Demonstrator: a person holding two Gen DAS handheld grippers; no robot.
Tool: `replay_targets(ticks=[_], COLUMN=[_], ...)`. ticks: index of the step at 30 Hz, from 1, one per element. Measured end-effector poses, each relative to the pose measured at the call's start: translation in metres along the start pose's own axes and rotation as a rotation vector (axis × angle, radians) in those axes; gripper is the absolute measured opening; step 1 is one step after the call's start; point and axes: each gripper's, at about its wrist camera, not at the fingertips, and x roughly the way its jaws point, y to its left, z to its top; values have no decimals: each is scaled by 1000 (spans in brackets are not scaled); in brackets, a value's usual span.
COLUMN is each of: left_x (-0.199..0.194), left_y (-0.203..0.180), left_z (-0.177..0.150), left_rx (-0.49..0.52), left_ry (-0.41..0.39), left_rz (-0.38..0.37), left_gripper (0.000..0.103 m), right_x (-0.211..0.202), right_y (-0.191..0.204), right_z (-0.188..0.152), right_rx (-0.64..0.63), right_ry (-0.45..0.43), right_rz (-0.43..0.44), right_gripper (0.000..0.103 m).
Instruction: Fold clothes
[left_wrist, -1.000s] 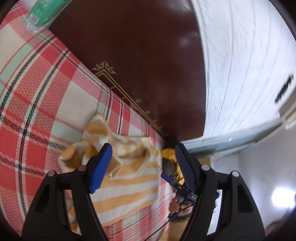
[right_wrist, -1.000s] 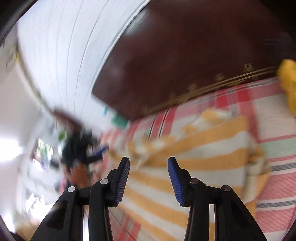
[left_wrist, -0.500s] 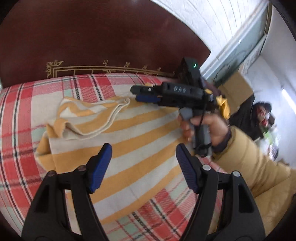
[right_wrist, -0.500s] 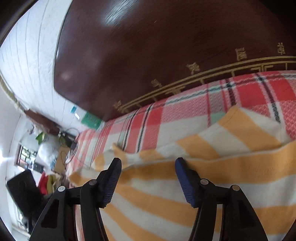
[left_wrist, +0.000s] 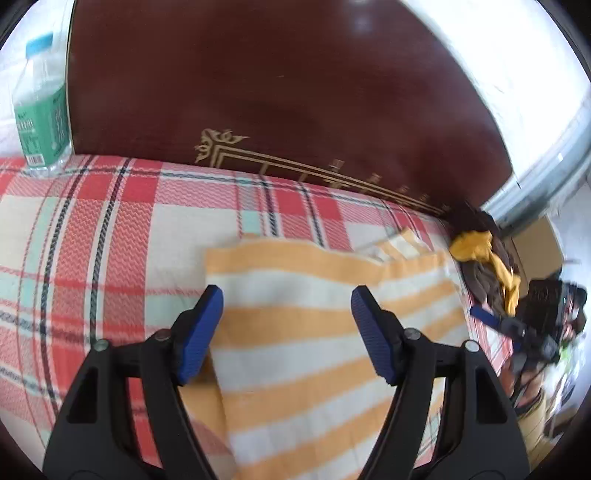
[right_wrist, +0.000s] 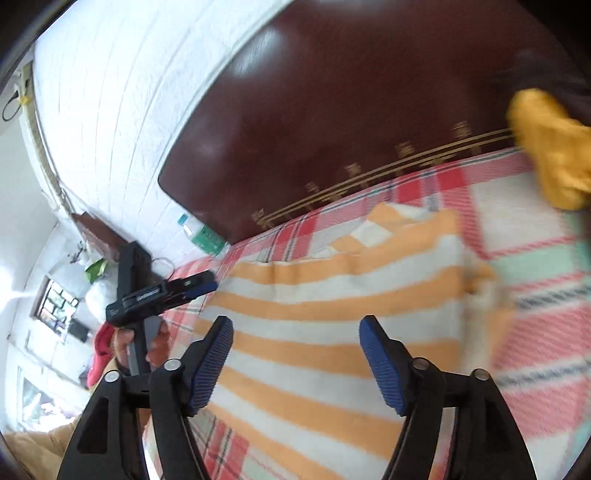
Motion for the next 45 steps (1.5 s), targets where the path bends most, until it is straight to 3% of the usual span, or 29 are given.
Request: replay_targets(ticks=[5, 11, 17, 20, 25, 29, 30, 31, 33, 34, 41, 45], left_x=[-13, -7, 24, 43, 78, 87, 88, 88, 89, 86, 69, 70], left_y=[-65, -150, -214, -232, -257, -266, -268, -267, -263, -259, -230, -219], left_z=[-50, -102, -142, -156, -171, -170, -170, -167, -158, -152, -123, -120], left_rx=[223, 454, 693, 778, 935, 1004, 1018, 995, 938, 886, 550, 440], left_ry=[8, 75, 125, 140, 132, 78, 64, 74, 80, 85, 133, 157], left_rz=[-76, -175, -120, -46, 116, 151, 157, 143, 144, 129, -50, -106], left_gripper=[73, 73, 73, 73, 73, 73, 66, 59, 28, 24, 17, 17], right_x=[-47, -40, -21, -14, -17, -22, -23, -22, -20, -19, 4, 23], right_y=[-32, -69, -68, -67, -67, -72, -72, -72, -70, -70, -66, -54], right_z=[-30, -46, -33, -28, -26, -25, -24, -22, -16, -12, 8, 14], right_rx=[94, 273, 286, 282, 288, 304, 301, 297, 286, 277, 199, 130], right_ry=[-44, -19, -13, 8, 19, 22, 23, 25, 26, 25, 94, 132], right_rz=[-87, -13, 59, 81, 108, 128, 122, 118, 103, 83, 0, -7], right_gripper=[82, 82, 83, 84, 84, 84, 84, 84, 84, 84, 84, 86])
